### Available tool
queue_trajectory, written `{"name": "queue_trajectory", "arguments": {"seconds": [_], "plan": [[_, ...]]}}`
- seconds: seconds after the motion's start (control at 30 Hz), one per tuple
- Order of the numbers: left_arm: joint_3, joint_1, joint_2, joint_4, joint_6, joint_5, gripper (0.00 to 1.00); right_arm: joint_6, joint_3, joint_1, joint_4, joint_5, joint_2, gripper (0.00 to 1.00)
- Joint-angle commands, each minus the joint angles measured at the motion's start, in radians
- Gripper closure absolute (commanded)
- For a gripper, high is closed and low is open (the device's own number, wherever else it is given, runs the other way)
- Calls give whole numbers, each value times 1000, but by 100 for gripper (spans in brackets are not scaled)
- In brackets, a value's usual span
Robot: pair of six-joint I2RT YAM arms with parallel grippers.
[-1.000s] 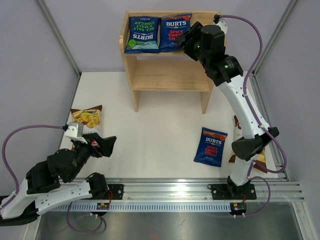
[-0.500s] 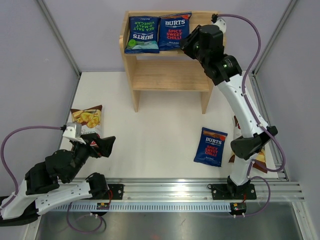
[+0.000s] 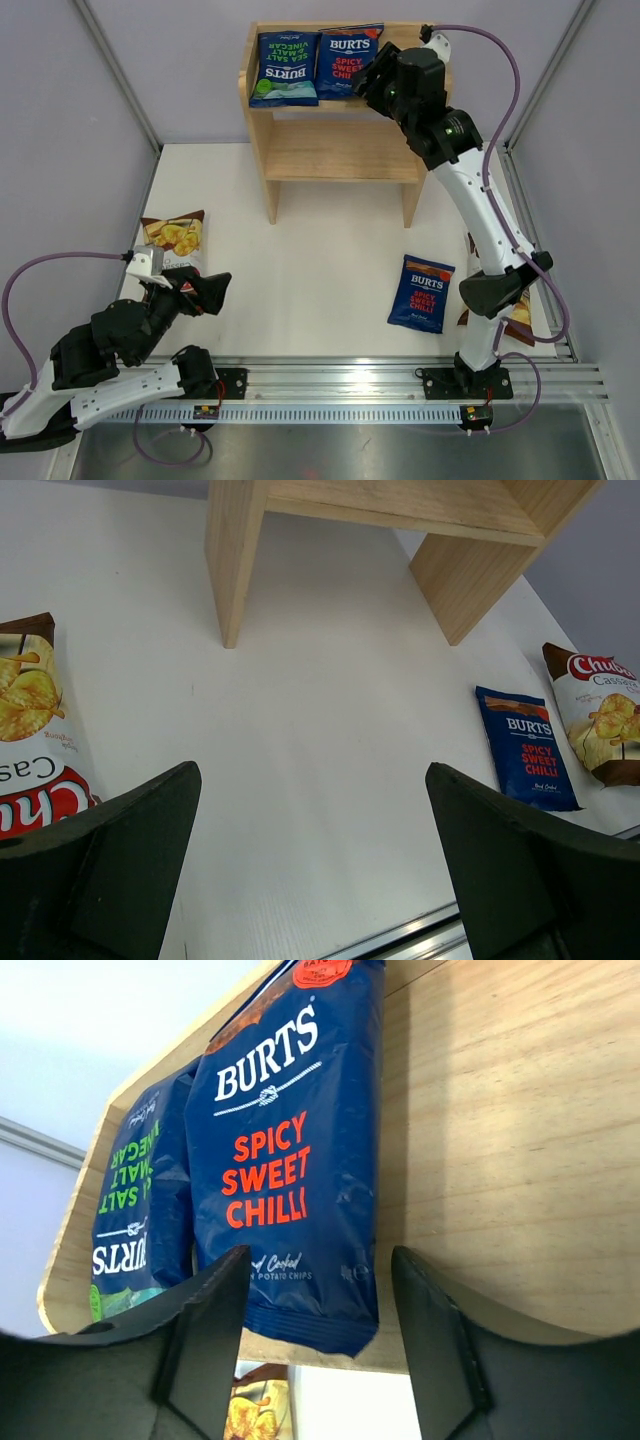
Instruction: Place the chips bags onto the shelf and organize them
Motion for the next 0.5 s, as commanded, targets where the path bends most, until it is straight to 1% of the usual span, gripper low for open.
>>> {"name": "queue_trajectory", "arguments": {"seconds": [0.0, 0.03, 0.17, 0.23, 0.27, 0.3, 0.37, 0.43, 0.47], "plan": [[0, 1, -6, 30, 1, -12, 1, -57, 8, 6, -37, 53, -64, 33], [1, 1, -1, 30, -1, -12, 1, -63, 18, 6, -46, 54, -62, 29], [1, -1, 5, 28, -4, -12, 1, -109, 68, 6, -107, 91, -62, 23], [3, 1, 6, 28, -8, -14, 1, -138, 59, 6, -114, 110, -82, 22], [4, -1, 12, 28, -10, -14, 1, -150, 38, 6, -112, 110, -112, 20], [7, -1, 20, 27, -25, -14, 1, -179, 24, 6, -109, 91, -134, 18], [9, 1, 60, 27, -56, -8, 1, -210, -27, 6, -103, 51, -209, 1], [1, 1, 106, 62, -91, 32, 1, -248, -57, 5, -117, -42, -260, 0], [-3, 1, 136, 82, -97, 50, 1, -265, -95, 5, -121, -85, -319, 0]]}}
